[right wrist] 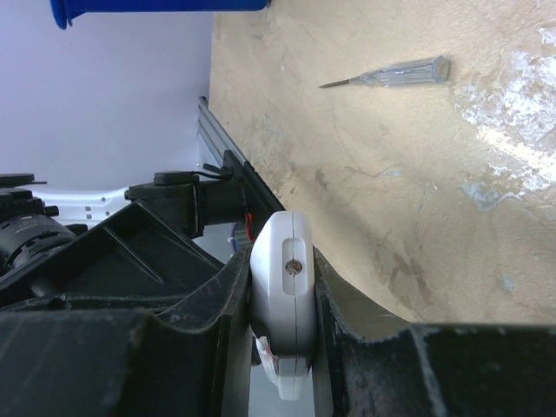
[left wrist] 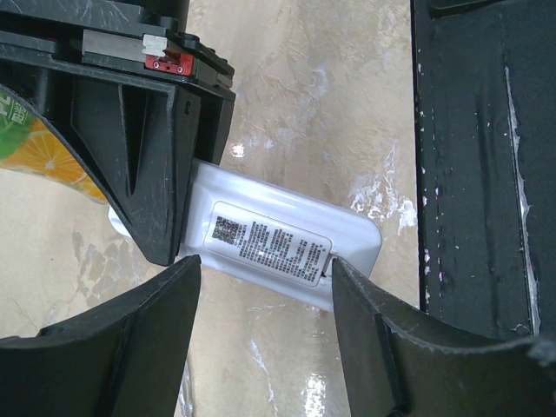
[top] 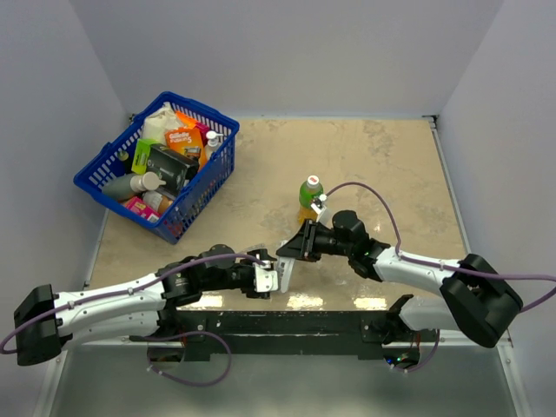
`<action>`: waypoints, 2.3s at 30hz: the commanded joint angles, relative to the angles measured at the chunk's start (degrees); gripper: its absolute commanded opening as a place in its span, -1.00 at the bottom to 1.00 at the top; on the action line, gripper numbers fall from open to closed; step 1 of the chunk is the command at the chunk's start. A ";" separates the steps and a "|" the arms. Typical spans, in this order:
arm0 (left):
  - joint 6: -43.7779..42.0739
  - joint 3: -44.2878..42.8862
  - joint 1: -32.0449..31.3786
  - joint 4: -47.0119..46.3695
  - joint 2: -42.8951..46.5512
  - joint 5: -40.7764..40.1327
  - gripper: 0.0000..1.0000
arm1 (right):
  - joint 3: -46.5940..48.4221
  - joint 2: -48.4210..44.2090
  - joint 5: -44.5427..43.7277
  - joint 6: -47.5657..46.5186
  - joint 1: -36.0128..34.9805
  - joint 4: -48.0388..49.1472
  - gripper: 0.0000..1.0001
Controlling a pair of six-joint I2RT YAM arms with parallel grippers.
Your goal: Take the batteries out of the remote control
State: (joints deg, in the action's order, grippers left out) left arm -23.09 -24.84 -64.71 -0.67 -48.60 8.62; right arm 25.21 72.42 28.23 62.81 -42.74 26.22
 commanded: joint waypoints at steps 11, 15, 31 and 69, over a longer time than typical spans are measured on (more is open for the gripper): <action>-2.92 -0.21 0.46 -9.44 0.70 -10.45 0.29 | 0.28 1.31 6.14 2.50 -2.35 2.96 -1.00; -3.63 -0.21 0.37 -9.27 1.49 -13.54 0.28 | 0.10 1.93 5.87 2.50 -2.35 3.05 -1.00; -5.21 0.23 0.46 -8.47 3.86 -17.41 0.27 | -0.07 2.29 6.05 2.23 -2.35 2.79 -1.00; -1.08 1.29 0.55 -9.71 -2.91 -19.08 0.32 | 5.45 -1.94 -16.17 -3.65 -0.59 -21.37 -1.00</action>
State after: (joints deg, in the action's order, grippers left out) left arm -26.00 -21.71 -64.25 -7.64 -52.53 -9.47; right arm 25.58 71.48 19.99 63.40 -43.75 12.32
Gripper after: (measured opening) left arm 0.656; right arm 0.280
